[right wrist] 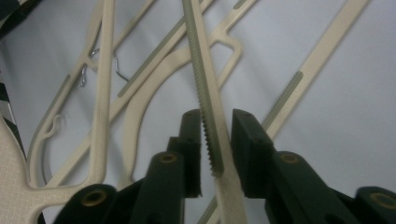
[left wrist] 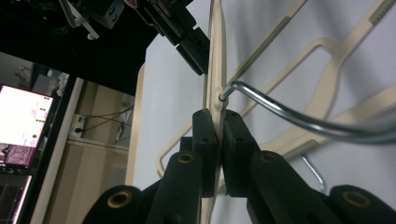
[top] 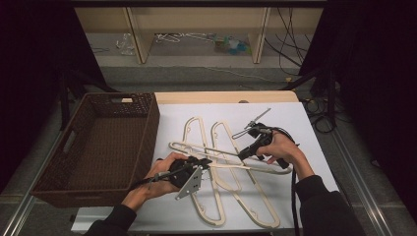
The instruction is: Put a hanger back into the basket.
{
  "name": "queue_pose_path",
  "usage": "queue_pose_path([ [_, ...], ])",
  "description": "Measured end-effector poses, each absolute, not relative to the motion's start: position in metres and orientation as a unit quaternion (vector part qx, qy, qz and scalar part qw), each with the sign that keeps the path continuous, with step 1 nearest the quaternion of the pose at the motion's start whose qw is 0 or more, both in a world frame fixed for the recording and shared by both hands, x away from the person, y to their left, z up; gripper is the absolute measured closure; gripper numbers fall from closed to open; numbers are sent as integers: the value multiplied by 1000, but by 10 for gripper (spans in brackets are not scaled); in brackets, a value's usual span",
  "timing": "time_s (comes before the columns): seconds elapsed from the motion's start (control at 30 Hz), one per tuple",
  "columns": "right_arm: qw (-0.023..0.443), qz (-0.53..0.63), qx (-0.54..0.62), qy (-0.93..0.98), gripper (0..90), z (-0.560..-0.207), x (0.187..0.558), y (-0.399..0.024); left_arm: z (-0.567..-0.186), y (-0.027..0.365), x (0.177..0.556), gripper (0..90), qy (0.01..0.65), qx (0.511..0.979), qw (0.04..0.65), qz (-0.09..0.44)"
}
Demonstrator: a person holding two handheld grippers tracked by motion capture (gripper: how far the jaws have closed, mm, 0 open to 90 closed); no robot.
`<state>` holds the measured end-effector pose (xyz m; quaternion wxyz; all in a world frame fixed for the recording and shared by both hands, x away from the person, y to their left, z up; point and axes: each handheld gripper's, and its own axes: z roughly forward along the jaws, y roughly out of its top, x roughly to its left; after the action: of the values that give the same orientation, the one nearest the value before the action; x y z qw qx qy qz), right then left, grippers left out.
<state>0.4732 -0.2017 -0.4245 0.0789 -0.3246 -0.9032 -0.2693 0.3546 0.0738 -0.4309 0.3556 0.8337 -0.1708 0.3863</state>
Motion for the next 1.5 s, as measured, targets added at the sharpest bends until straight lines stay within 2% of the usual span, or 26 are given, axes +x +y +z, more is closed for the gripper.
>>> queue_pose_path([
  [0.03, 79, -274, -325, -901, 697, -423, 473, -203, -429, 72, 355, 853, -174, 833, 354, 387],
  [0.07, 59, -286, -330, -898, 561, -412, 473, -208, -427, 71, 356, 855, -177, 835, 352, 385],
  [0.2, -21, -311, -336, -889, 483, -382, 468, -217, -421, 64, 360, 855, -180, 838, 346, 380],
  [0.33, -77, -353, -341, -868, 429, -353, 454, -224, -411, 61, 365, 855, -162, 847, 347, 368],
  [0.37, -70, -354, -335, -870, 417, -346, 450, -226, -408, 61, 367, 855, -159, 849, 347, 366],
  [0.53, -111, -384, -324, -858, 350, -329, 428, -232, -391, 63, 372, 856, -132, 852, 349, 367],
  [0.7, -121, -403, -324, -847, 340, -318, 409, -239, -374, 63, 378, 855, -141, 855, 345, 360],
  [0.77, -137, -425, -320, -836, 337, -310, 396, -246, -361, 67, 378, 855, -99, 867, 341, 349],
  [0.93, -143, -453, -313, -823, 318, -302, 374, -257, -332, 82, 387, 855, -42, 881, 334, 332],
  [1.0, -147, -459, -314, -818, 278, -301, 367, -260, -329, 86, 386, 855, 13, 870, 382, 311],
  [1.07, -147, -462, -320, -814, 274, -301, 362, -263, -326, 89, 386, 855, 30, 868, 387, 308],
  [1.1, -155, -459, -317, -815, 273, -303, 360, -264, -320, 96, 384, 855, 71, 864, 405, 289],
  [1.27, -157, -440, -326, -822, 256, -323, 352, -263, -306, 113, 377, 855, 157, 844, 457, 232],
  [1.5, -132, -404, -322, -846, 256, -353, 349, -256, -280, 144, 363, 855, 225, 816, 495, 197],
])
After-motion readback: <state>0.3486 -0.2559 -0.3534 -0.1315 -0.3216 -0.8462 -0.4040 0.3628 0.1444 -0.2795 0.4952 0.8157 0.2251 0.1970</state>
